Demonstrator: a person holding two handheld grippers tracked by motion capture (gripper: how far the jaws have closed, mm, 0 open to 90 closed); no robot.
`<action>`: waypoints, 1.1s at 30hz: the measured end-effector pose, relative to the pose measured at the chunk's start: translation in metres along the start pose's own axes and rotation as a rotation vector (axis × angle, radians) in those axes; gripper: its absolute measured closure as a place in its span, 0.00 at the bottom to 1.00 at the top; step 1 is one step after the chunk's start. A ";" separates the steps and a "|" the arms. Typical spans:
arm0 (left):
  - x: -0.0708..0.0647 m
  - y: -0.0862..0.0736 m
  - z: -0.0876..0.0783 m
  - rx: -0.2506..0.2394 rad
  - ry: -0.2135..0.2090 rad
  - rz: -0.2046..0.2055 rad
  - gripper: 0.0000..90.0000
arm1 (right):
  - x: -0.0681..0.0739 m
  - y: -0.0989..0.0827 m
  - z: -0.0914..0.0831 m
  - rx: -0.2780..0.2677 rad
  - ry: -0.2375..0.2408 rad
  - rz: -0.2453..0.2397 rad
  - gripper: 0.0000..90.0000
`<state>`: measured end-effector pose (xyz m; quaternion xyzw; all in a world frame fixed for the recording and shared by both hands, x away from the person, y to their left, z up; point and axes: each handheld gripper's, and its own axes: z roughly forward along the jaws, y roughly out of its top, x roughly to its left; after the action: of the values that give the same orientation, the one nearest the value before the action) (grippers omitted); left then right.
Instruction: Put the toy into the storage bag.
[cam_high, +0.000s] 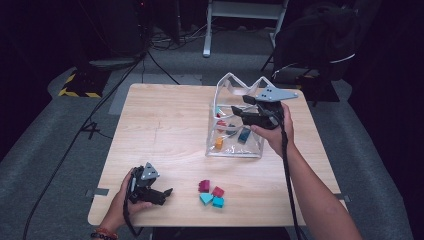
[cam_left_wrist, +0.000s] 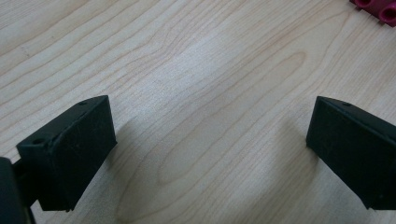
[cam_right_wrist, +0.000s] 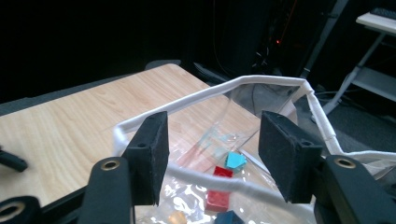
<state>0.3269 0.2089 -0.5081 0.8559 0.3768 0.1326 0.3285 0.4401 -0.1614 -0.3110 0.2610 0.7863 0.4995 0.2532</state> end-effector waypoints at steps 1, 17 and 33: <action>0.000 0.000 0.000 0.001 0.000 0.000 0.02 | 0.003 -0.001 -0.004 0.001 0.007 -0.009 0.49; 0.000 0.000 0.000 0.001 -0.001 -0.002 0.01 | 0.033 -0.046 -0.047 -0.032 0.119 -0.013 0.48; 0.000 0.000 0.000 0.002 0.000 0.001 0.01 | 0.093 -0.127 -0.038 0.127 0.288 -0.109 0.48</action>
<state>0.3274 0.2088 -0.5081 0.8564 0.3764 0.1325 0.3276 0.3263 -0.1710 -0.4265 0.1591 0.8574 0.4667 0.1479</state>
